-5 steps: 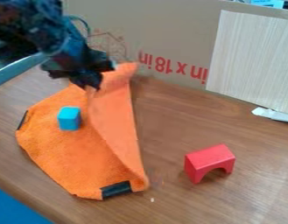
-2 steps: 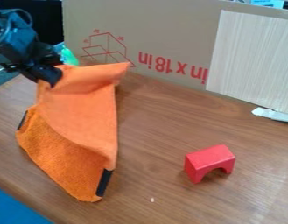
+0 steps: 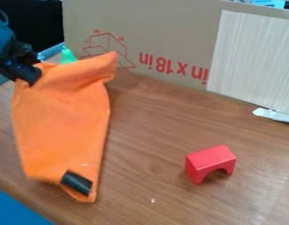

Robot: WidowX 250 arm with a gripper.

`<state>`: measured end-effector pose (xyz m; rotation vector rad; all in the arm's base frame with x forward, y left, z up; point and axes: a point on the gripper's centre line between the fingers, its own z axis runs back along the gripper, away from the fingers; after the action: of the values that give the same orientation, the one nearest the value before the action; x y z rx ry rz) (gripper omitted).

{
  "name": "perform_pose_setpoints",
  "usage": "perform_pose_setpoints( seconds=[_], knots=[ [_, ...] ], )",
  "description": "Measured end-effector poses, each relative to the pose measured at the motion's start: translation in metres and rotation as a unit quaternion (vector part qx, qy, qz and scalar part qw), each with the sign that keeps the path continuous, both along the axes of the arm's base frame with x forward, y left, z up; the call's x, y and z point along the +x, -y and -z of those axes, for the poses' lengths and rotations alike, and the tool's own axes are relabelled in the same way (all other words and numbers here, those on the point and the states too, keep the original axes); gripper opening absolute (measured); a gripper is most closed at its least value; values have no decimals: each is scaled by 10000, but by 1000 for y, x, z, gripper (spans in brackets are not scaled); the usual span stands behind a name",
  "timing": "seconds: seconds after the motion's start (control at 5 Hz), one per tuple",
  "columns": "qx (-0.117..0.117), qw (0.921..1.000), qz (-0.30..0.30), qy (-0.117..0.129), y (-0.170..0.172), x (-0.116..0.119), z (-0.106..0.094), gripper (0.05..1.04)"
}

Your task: Fold the cloth from top right to bottom left

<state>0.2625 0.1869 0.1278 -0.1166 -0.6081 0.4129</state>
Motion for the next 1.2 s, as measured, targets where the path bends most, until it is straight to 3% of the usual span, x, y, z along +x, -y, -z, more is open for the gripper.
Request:
perform_pose_setpoints(
  seconds=[0.4, 0.6, 0.8, 1.2],
  knots=[
    [15, 9997, -229, -20, -18, -17, 1, 69],
    [129, 9990, -432, -45, -28, -21, 1, 100],
    [358, 9983, -380, -241, -40, -25, 9, 243],
    [632, 9959, -243, -607, -64, -23, 14, 821]
  ],
)
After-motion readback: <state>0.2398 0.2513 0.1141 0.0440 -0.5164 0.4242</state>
